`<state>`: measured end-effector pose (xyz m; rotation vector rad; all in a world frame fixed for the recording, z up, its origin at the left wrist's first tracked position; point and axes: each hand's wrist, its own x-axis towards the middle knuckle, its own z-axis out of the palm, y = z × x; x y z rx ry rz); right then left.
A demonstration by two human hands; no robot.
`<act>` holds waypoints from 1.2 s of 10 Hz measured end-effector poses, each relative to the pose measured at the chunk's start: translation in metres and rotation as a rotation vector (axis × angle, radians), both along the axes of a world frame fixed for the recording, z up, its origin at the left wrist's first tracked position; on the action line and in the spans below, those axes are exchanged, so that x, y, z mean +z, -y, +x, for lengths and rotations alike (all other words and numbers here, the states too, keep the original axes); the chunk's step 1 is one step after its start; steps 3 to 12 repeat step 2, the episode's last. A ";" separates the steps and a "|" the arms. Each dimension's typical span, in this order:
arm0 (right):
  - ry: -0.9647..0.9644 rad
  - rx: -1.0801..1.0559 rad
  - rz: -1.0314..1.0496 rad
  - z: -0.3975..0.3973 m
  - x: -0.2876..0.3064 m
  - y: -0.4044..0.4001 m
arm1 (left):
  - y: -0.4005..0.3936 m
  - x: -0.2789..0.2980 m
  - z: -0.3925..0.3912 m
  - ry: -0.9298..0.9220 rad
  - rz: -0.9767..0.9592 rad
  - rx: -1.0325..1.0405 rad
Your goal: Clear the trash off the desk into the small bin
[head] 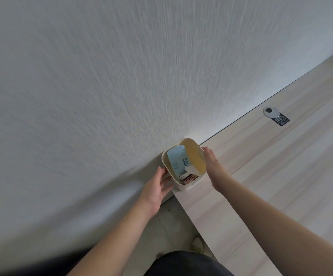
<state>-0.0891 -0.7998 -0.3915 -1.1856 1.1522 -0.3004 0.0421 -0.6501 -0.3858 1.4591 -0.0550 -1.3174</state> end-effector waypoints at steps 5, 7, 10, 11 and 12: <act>0.063 -0.011 0.017 -0.008 0.000 0.002 | 0.001 0.003 0.007 0.063 0.042 0.001; 0.063 -0.011 0.017 -0.008 0.000 0.002 | 0.001 0.003 0.007 0.063 0.042 0.001; 0.063 -0.011 0.017 -0.008 0.000 0.002 | 0.001 0.003 0.007 0.063 0.042 0.001; 0.063 -0.011 0.017 -0.008 0.000 0.002 | 0.001 0.003 0.007 0.063 0.042 0.001; 0.063 -0.011 0.017 -0.008 0.000 0.002 | 0.001 0.003 0.007 0.063 0.042 0.001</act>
